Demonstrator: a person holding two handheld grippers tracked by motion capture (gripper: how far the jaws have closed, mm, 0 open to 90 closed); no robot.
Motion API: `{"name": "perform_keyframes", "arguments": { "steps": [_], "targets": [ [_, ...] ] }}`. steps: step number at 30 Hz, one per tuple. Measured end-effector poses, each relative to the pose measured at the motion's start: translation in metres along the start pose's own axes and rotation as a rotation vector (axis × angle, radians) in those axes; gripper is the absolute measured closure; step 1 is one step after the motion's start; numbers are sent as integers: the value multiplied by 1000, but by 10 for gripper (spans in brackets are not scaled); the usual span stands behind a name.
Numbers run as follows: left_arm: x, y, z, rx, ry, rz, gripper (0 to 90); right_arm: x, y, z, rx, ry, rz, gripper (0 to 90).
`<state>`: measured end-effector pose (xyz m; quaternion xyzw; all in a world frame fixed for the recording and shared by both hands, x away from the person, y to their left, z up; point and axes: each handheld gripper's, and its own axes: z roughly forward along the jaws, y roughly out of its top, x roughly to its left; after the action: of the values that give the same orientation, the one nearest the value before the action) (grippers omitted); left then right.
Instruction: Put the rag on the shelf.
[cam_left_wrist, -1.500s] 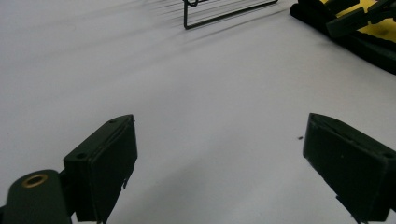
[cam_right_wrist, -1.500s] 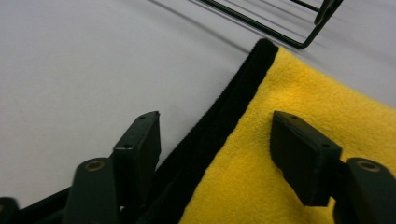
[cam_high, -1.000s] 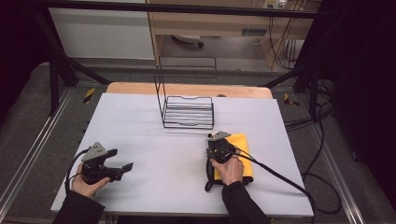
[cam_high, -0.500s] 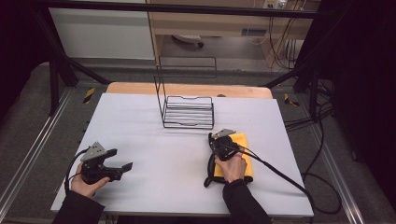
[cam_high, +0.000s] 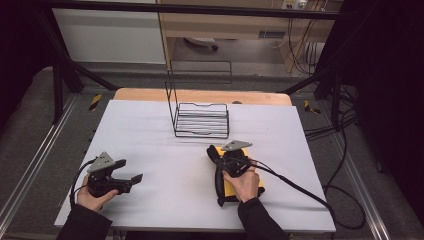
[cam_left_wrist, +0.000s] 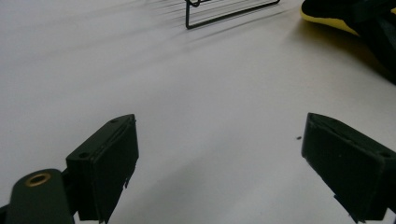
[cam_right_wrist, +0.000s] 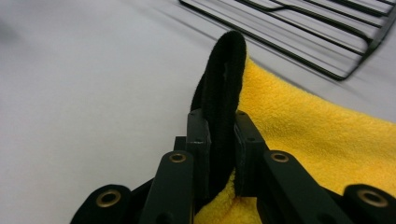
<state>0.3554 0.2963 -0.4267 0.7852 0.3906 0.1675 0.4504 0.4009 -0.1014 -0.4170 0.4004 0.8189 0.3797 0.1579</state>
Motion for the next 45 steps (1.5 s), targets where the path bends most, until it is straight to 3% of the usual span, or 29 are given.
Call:
{"name": "perform_keyframes", "arguments": {
  "steps": [4, 8, 13, 18, 22, 25, 28, 32, 35, 39, 42, 45],
  "targets": [
    [0, 0, 0, 2, -1, -1, 111, 20, 8, 9, -11, 60, -7, 798],
    [0, 0, 0, 1, 0, -2, 111, 36, 16, 23, -5, 89, -24, 795],
    [1, 0, 0, 2, 0, -3, 111, 45, 22, 36, -16, 141, -2, 793],
    [0, 0, 0, 6, -2, -1, 111, 47, 23, 48, -4, 145, -6, 774],
    [-2, 1, 2, 13, -5, -4, 110, 48, 19, 55, -1, 176, -11, 628],
    [-7, 3, 3, 25, -9, -5, 106, 48, 23, 44, -40, 186, -45, 464],
    [-16, 6, 6, 33, -12, -12, 102, 42, 29, 24, -73, 158, -77, 303],
    [-32, 13, 13, 60, -9, -16, 89, 22, 28, -7, -118, 146, -64, 239],
    [-50, 20, 21, 77, -24, -10, 83, 3, 15, -25, -108, 119, -59, 238],
    [-77, 28, 36, 111, -44, -8, 86, -20, -14, -39, -76, 96, -15, 276],
    [-98, 33, 52, 149, -73, -6, 92, -31, -36, -44, -55, 103, 21, 316],
    [-117, 37, 69, 180, -97, -16, 112, -37, -51, -46, -30, 98, 21, 349]
  ]
}}
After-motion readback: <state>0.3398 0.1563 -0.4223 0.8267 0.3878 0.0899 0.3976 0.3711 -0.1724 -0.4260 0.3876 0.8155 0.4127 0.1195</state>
